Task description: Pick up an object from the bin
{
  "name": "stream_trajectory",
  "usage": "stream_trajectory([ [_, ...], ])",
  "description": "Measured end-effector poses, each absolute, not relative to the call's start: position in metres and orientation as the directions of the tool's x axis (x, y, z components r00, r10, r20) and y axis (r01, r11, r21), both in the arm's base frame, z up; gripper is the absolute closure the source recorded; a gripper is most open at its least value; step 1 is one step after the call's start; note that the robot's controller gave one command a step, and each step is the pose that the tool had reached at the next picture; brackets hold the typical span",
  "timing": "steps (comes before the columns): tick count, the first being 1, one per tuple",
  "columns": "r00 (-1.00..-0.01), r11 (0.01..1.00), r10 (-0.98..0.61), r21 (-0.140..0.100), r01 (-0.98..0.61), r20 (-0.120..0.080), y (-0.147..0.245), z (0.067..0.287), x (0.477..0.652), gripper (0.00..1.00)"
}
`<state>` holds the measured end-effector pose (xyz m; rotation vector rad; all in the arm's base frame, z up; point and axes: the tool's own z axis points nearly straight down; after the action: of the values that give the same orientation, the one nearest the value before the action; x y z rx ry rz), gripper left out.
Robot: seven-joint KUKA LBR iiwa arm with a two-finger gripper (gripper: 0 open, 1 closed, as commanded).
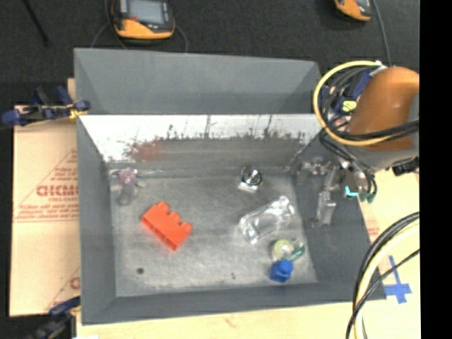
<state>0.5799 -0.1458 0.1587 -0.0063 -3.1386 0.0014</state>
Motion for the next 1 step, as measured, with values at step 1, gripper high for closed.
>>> stream_trajectory([
  [1, -0.951, 0.951, -0.309, -0.001, -0.309, -0.002, -0.1263, 0.1187, 0.5571, 0.00],
])
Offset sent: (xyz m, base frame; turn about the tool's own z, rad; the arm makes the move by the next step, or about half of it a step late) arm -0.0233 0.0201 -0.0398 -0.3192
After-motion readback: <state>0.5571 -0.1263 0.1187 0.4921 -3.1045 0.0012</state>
